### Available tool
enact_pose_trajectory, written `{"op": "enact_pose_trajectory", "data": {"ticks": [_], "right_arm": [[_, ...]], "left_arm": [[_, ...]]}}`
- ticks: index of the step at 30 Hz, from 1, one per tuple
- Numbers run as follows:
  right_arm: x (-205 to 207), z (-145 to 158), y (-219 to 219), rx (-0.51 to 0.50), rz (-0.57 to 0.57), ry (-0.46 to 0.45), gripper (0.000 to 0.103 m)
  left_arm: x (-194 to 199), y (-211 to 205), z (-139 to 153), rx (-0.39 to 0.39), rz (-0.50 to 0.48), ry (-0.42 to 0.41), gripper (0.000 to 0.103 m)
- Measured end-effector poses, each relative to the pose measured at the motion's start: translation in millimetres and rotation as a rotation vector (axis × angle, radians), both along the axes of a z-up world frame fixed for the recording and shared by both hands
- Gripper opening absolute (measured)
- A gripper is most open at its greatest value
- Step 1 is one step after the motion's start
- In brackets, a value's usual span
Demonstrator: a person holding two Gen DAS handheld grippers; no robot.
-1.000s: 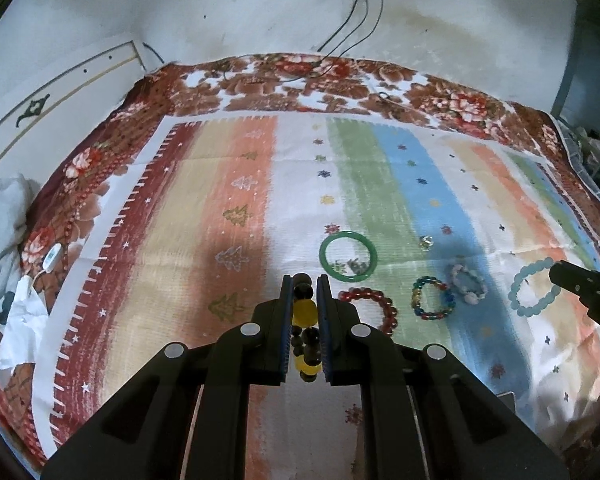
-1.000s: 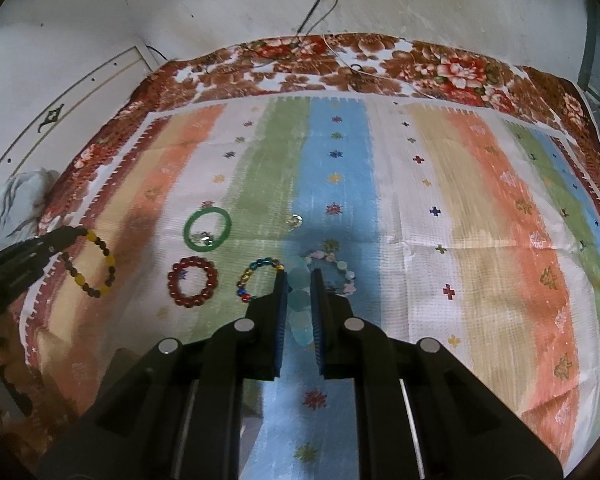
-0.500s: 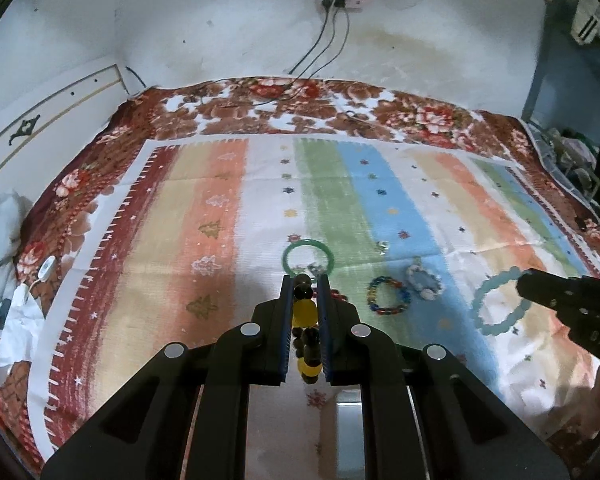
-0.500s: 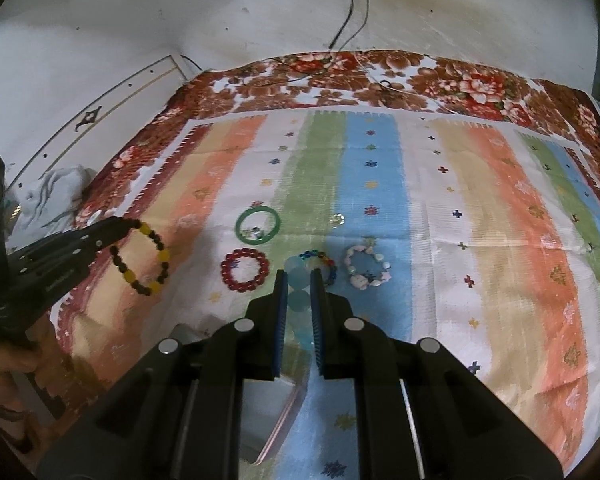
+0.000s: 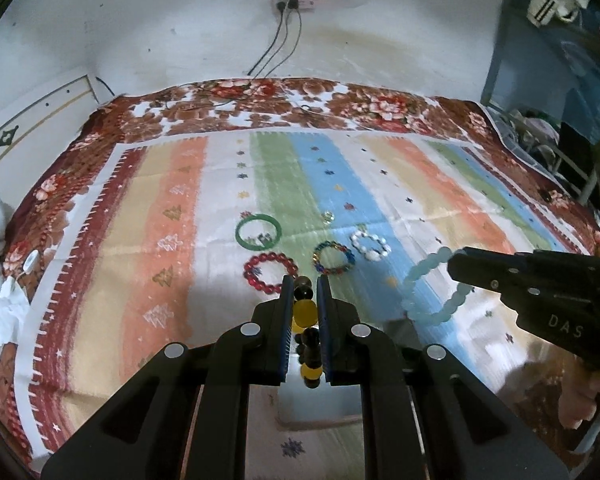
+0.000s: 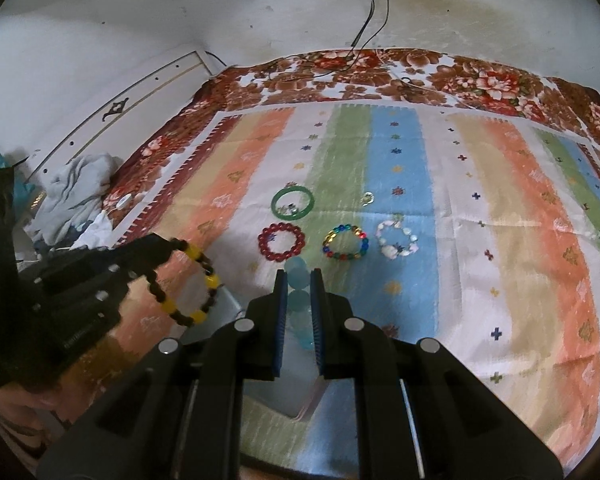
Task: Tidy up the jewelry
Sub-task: 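Lift both held bracelets and carry them over the silver tin box, then open left gripper dropping yellow-black bracelet into tin while right releases light blue bracelet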
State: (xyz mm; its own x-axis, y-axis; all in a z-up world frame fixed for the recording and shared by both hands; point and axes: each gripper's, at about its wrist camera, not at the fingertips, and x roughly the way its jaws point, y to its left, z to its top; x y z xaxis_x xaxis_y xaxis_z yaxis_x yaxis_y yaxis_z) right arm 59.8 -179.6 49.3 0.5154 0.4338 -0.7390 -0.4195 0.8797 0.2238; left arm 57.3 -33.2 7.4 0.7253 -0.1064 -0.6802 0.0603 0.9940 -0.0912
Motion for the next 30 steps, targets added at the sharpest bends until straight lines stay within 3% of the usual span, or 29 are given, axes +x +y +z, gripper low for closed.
{"op": "enact_pose_trajectory", "data": {"ticks": [22, 23, 25, 30], "right_arm": [[-10, -15, 9, -0.006, 0.029, 0.056, 0.013], [-9, -16, 8, -0.004, 0.02, 0.057, 0.014], [-7, -15, 7, -0.008, 0.009, 0.052, 0.02], [-3, -16, 2, -0.012, -0.015, 0.048, 0.026]], "left_arm": [[-5, -18, -15, 0.004, -0.049, 0.039, 0.012], [-5, -19, -16, 0.007, -0.048, 0.04, 0.013], [-4, -16, -16, 0.02, -0.032, 0.036, 0.035], [0, -4, -16, 0.015, -0.002, 0.049, 0.038]]}}
